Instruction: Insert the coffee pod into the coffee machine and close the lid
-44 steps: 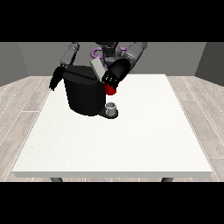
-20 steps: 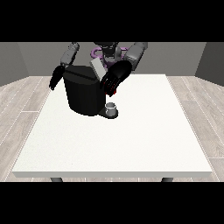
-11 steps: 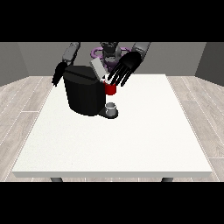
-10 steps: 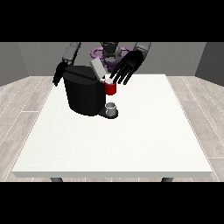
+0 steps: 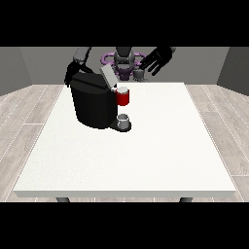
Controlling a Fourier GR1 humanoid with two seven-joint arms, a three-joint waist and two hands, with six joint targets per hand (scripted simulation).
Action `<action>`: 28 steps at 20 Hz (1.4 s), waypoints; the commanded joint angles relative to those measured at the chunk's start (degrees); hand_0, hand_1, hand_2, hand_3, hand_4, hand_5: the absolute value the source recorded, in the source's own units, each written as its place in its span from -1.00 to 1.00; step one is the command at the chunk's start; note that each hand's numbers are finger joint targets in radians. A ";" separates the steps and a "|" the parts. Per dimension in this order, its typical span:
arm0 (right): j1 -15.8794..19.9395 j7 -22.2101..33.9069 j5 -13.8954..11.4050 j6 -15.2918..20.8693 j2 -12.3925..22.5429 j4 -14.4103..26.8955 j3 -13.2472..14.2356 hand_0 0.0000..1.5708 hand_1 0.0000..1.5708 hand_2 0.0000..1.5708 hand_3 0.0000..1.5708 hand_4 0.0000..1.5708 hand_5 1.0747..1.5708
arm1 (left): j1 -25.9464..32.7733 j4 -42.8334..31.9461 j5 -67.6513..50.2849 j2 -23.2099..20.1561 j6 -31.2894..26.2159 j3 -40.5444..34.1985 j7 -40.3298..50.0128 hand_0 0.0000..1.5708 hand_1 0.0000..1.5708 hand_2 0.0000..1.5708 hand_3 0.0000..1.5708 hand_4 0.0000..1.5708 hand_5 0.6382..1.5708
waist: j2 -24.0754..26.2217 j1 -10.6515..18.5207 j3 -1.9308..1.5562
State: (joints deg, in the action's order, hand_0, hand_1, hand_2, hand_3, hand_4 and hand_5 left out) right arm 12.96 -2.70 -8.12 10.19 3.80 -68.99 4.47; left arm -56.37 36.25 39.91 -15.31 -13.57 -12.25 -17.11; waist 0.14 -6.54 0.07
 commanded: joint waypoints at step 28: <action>13.82 6.44 11.68 -11.01 7.79 6.58 9.21 -1.00 -1.00 -1.00 -1.00 -0.88 1.00 | 29.73 16.63 -29.24 15.28 -1.06 4.26 2.97 -1.00 -1.00 -1.00 -1.00 -0.50 1.00 | 8.41 19.95 -0.11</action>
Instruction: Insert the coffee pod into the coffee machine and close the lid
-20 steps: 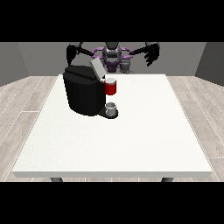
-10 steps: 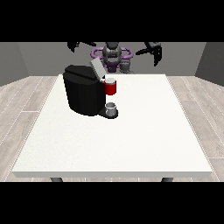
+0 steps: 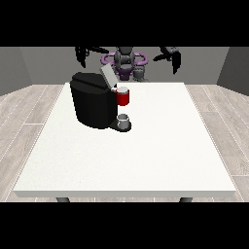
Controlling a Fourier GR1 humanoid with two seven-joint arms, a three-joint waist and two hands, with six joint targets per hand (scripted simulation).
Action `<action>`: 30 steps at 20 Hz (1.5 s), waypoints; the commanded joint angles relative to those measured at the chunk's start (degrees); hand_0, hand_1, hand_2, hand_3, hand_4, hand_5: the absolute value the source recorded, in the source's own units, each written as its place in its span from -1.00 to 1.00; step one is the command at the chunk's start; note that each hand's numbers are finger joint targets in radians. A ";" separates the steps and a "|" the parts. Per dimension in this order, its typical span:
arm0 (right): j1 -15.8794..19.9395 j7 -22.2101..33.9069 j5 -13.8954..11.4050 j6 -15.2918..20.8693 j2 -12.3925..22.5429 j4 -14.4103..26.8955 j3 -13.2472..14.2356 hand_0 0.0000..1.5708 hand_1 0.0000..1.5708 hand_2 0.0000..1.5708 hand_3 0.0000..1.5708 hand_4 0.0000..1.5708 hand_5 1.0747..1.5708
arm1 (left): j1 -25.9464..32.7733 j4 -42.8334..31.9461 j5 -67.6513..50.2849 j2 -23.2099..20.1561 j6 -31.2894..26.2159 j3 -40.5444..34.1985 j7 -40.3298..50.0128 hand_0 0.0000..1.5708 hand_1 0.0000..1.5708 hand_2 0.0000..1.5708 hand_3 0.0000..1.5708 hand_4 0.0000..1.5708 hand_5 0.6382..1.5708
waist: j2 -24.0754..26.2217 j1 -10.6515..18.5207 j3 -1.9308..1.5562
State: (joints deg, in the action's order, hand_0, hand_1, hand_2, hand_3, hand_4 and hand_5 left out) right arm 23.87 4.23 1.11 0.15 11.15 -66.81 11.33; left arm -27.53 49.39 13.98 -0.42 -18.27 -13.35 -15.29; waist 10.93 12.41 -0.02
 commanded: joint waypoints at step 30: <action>18.37 0.35 -1.27 -2.65 -0.76 10.59 -5.13 -1.00 -1.00 -1.00 -1.00 -0.75 1.00 | 12.94 30.85 -9.31 -5.93 4.45 4.49 11.62 -1.00 -1.00 -1.00 -1.00 -0.60 1.00 | -12.49 -3.33 0.02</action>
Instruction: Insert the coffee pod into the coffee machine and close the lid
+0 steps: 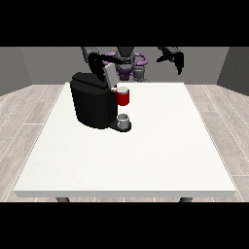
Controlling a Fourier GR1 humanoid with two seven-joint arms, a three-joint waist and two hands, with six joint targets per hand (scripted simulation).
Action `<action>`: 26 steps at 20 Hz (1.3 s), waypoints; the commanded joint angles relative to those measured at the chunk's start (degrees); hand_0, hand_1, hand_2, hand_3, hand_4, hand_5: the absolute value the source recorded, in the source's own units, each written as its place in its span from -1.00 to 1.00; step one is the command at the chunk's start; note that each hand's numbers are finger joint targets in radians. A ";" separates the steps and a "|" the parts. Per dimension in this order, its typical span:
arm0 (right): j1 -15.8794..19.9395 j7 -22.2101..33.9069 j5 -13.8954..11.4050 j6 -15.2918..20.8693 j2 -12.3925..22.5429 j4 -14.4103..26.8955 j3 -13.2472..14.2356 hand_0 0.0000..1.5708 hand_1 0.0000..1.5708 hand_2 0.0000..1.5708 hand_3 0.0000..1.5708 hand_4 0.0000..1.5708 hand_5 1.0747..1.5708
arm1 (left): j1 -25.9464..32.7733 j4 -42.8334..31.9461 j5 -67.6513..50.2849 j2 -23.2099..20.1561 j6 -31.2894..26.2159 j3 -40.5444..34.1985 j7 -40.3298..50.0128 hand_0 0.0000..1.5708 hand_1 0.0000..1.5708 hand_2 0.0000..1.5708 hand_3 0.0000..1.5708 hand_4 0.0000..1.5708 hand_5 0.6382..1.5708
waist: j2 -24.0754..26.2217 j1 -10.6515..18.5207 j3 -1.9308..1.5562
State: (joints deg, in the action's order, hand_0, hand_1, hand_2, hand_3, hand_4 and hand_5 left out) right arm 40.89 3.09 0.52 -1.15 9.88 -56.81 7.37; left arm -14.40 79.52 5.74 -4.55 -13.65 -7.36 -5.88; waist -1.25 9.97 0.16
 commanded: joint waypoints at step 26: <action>16.65 9.85 -9.43 3.66 3.32 -5.37 -4.28 -1.00 -1.00 -1.00 -1.00 -0.88 1.00 | -6.86 2.15 0.70 0.47 -1.70 4.52 1.03 -1.00 -1.00 -1.00 -1.00 -0.51 1.00 | -10.17 13.04 -0.17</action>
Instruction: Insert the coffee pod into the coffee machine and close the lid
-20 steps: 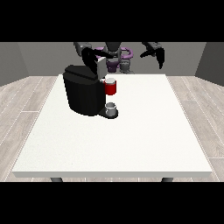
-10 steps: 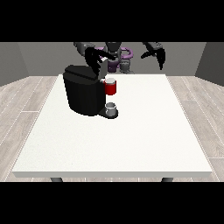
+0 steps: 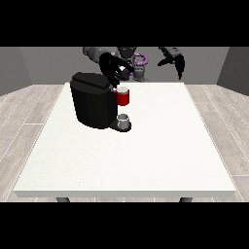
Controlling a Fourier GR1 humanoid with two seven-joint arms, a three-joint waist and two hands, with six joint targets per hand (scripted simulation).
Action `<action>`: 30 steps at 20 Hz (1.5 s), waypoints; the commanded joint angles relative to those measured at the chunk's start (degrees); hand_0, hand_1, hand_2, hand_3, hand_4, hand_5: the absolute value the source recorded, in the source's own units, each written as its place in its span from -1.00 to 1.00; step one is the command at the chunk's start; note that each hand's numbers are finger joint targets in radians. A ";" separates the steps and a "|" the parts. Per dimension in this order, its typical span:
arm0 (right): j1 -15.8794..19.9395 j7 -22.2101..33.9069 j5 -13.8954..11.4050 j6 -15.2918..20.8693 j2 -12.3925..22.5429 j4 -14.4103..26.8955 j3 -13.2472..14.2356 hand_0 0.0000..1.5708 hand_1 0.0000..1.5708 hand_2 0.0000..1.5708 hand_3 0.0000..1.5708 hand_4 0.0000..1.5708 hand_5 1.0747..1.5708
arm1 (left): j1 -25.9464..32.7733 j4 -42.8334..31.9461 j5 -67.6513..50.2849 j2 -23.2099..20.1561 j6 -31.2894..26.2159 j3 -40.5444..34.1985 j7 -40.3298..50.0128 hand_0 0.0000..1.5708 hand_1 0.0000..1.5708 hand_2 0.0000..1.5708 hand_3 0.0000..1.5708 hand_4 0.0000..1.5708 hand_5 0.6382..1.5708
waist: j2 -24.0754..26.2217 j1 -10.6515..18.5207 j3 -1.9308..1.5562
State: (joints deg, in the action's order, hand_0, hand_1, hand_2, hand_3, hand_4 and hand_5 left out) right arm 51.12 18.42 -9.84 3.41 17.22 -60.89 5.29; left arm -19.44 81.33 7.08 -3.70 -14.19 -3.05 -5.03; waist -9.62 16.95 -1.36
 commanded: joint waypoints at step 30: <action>19.72 -6.30 -1.15 0.51 -4.77 1.27 0.30 -1.00 -1.00 -1.00 -1.00 -1.00 1.00 | -8.77 -0.22 -2.51 -2.22 -4.16 -0.83 -2.19 -1.00 -1.00 -1.00 -1.00 -0.65 1.00 | -11.07 12.06 1.41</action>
State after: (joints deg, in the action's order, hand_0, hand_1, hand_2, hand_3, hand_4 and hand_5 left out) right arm 67.85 12.32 -11.15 3.60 14.73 -60.80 6.39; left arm -29.07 82.66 3.76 -5.54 -18.91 -3.39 -4.78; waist -20.76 30.72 -0.03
